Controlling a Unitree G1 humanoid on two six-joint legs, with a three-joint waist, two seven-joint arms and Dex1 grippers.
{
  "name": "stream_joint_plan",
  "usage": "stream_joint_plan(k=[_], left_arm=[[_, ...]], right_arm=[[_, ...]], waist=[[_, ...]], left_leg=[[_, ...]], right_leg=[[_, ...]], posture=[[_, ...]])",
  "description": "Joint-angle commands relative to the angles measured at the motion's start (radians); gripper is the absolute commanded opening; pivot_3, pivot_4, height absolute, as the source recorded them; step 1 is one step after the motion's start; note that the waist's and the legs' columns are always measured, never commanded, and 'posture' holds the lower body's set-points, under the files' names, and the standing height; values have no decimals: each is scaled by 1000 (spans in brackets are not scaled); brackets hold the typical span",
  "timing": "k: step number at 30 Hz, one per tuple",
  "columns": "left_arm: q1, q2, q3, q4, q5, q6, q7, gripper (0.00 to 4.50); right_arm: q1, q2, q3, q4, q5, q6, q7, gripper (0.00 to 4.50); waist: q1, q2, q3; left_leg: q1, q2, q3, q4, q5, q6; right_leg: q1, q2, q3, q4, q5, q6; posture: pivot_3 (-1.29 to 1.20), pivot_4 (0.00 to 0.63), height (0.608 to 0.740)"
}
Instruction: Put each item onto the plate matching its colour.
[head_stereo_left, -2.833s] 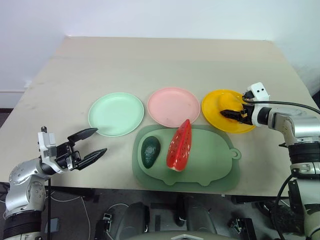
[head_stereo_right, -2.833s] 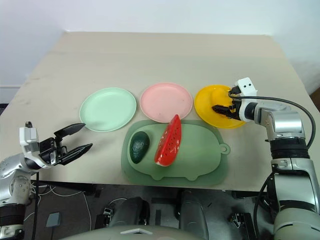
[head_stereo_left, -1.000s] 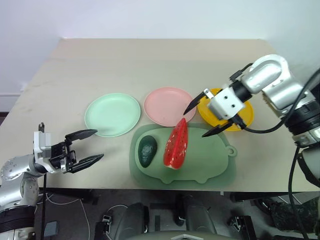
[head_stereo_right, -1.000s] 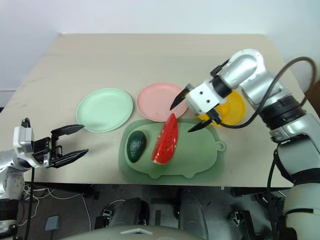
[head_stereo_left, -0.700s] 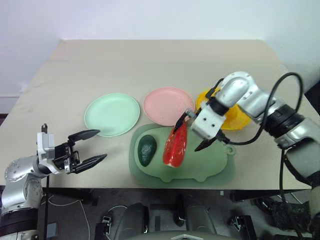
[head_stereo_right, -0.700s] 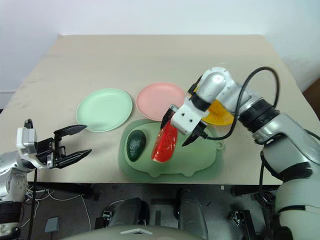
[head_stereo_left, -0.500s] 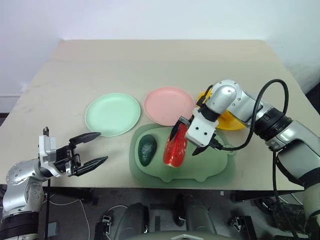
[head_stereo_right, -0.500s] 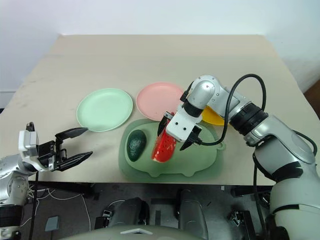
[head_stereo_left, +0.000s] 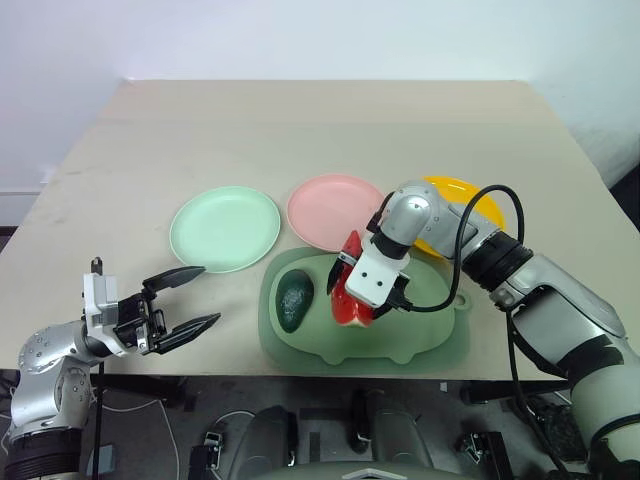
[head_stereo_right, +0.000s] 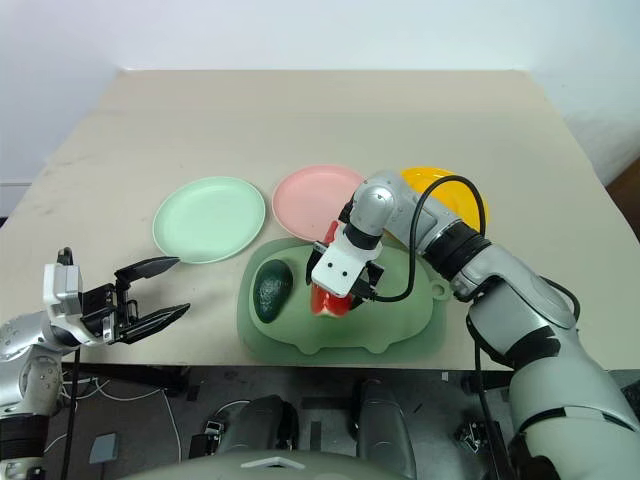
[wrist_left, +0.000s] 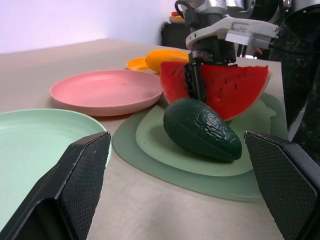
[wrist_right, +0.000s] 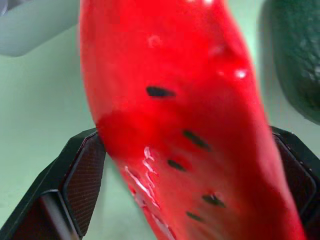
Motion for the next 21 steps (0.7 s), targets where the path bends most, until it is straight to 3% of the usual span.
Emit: stream_joint_plan(k=[1,3,7,12,21], left_arm=[[-5,3,2,-35,-9,-9,3,4500],[-7,4,1,-35,-9,-9,5,4500],[-5,5,-1,-38,-8,-10,9,4500],[-14,2,-8,-32,-4,-12,13,4500],[-30,8,-13,-16,-5,-9,7,4500]], right_arm=[[8,28,-21,39,-51,-11,1,4473],[8,32,-21,49,-56,-8,2,4473],[6,12,-5,45,-36,7,2,3698],[13,-15,-11,-4,31,30,2,3604],[-93,-169,3,-299,442,324,2,3600]], waist=[[0,0,0],[0,0,0],[-1,0,-1],[3,0,-1],[-3,2,1]], left_leg=[[0,0,0,0,0,0],[1,0,0,0,0,0],[1,0,0,0,0,0],[1,0,-1,0,0,0],[-2,0,0,0,0,0]], right_leg=[[0,0,0,0,0,0],[1,0,0,0,0,0],[1,0,0,0,0,0],[1,0,0,0,0,0],[-2,-1,0,0,0,0]], posture=[[0,150,736],[0,150,736],[0,150,736],[0,150,736],[0,150,736]])
